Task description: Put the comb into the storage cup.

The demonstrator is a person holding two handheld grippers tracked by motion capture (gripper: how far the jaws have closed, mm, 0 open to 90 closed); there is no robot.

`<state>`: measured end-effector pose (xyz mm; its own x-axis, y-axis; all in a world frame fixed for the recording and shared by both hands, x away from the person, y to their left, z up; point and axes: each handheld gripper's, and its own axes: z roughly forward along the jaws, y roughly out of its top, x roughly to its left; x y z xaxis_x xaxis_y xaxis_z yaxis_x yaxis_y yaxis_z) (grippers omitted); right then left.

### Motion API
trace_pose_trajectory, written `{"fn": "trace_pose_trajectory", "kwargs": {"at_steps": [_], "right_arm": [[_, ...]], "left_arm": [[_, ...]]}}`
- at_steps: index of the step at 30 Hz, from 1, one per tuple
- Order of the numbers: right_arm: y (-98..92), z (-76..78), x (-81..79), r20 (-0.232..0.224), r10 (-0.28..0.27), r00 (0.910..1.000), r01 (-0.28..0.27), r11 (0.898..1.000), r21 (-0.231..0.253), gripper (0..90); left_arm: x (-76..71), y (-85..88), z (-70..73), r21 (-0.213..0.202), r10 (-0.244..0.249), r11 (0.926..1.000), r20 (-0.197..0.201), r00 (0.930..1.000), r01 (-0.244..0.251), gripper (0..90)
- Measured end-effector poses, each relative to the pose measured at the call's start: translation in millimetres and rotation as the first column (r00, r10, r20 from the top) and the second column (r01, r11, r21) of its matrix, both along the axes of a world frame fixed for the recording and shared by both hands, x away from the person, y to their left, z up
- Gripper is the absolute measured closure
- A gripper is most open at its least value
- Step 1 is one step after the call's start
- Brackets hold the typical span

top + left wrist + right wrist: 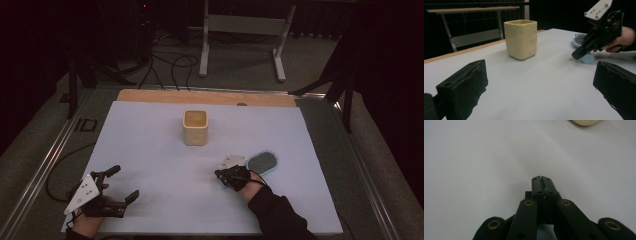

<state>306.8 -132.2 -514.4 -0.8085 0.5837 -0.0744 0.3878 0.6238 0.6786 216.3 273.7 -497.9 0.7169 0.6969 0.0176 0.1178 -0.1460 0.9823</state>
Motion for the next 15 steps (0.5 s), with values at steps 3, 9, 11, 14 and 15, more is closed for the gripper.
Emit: {"fn": "trace_pose_trajectory", "kwargs": {"at_steps": [3,9,11,14,15], "right_arm": [[-3.8,0.6,-7.6,-0.004,0.004,1.0,-0.004,1.0,-0.005,90.0],[-14.0,1.5,-24.5,-0.006,0.001,1.0,-0.001,1.0,-0.008,90.0],[-17.8,1.9,-30.3,-0.008,0.001,1.0,-0.001,1.0,-0.013,90.0],[-24.8,2.9,-39.6,-0.012,-0.001,0.9999,0.001,1.0,-0.02,90.0],[-27.6,3.2,-42.5,-0.017,0.0,0.9999,0.0,1.0,-0.028,90.0]], "left_arm": [[0.1,-0.1,0.0,0.0,0.0,1.0,0.0,1.0,0.0,0.0],[0.2,-0.1,-0.1,-0.002,0.0,1.0,-0.001,1.0,0.0,0.0],[0.1,-0.3,0.0,0.0,0.0,1.0,0.0,1.0,0.0,0.0],[0.1,-0.1,0.1,-0.001,0.0,1.0,0.001,1.0,0.0,0.0],[0.2,-0.2,-0.1,-0.002,0.0,1.0,0.0,1.0,0.0,0.0]]}}
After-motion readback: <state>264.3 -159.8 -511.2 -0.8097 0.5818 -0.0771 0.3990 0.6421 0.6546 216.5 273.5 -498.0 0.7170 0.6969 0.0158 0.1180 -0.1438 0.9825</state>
